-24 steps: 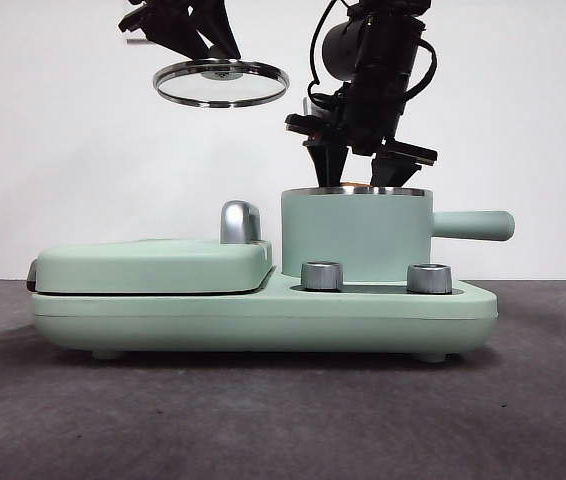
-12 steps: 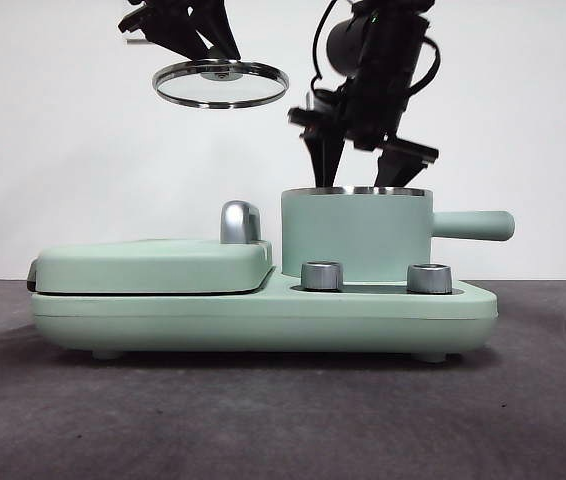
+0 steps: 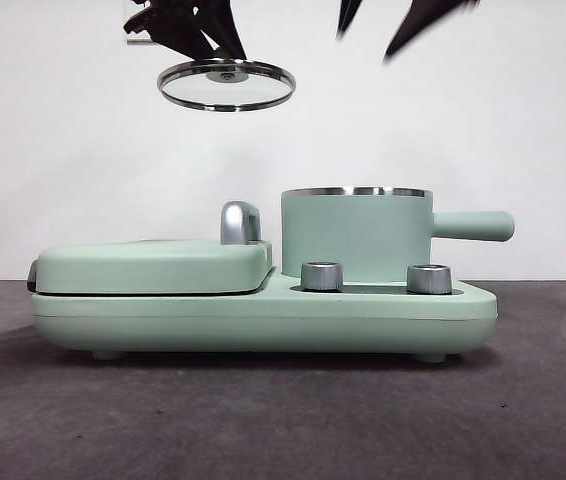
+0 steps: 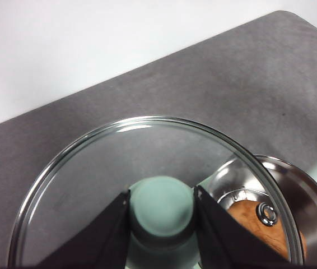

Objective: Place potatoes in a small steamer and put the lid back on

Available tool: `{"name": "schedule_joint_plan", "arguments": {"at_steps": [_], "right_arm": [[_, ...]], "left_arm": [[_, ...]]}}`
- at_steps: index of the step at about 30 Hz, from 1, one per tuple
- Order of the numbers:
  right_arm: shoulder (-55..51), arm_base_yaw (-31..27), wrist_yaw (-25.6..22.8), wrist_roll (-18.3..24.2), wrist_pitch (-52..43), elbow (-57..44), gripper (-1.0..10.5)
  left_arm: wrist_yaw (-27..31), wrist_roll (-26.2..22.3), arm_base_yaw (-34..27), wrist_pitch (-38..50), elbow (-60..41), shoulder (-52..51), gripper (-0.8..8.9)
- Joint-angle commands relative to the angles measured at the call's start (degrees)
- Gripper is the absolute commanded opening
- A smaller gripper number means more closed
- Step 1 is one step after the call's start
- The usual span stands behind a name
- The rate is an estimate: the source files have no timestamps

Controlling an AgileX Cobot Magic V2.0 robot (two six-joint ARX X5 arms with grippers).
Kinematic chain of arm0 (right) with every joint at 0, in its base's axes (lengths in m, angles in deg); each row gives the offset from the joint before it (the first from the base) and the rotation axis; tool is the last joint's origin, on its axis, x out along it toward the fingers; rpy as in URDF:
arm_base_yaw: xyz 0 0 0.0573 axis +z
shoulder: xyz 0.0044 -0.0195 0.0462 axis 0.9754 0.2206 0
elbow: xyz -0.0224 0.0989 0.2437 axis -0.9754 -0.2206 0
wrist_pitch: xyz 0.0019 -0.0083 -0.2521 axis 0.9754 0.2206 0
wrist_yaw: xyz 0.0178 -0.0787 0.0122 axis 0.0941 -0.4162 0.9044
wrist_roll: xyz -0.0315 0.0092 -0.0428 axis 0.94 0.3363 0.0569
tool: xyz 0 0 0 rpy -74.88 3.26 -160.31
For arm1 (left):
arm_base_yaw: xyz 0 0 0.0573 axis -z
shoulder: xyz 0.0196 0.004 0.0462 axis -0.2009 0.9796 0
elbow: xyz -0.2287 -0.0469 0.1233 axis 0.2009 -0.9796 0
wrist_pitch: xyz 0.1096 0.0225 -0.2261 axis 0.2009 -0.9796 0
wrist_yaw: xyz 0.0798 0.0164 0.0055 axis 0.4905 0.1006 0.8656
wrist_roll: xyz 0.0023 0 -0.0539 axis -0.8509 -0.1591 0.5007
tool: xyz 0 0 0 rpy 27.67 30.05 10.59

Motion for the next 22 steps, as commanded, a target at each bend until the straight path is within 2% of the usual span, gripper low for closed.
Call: {"name": "schedule_joint_plan", "arguments": {"at_steps": [1,7,15,22], "right_arm": [[-4.46,0.33,-0.9,1.46,4.57,-1.14,3.1],[-20.46,0.37,-0.79,3.61,4.55,-12.61,3.1],[-45.42,1.95,-1.01,3.65,4.52,-35.23,3.1],[-64.08,2.4,-5.01,3.65,4.31,-50.75,3.1]], "left_arm": [[-0.24,-0.37,0.72,1.25,2.16,-0.26,0.5],[-0.24,-0.39,2.05,1.27,2.16,-0.24,0.5],[-0.24,-0.35,4.9,1.25,2.16,-0.02,0.5],[-0.24,-0.46,8.52,0.09,2.16,0.5,0.5]]}}
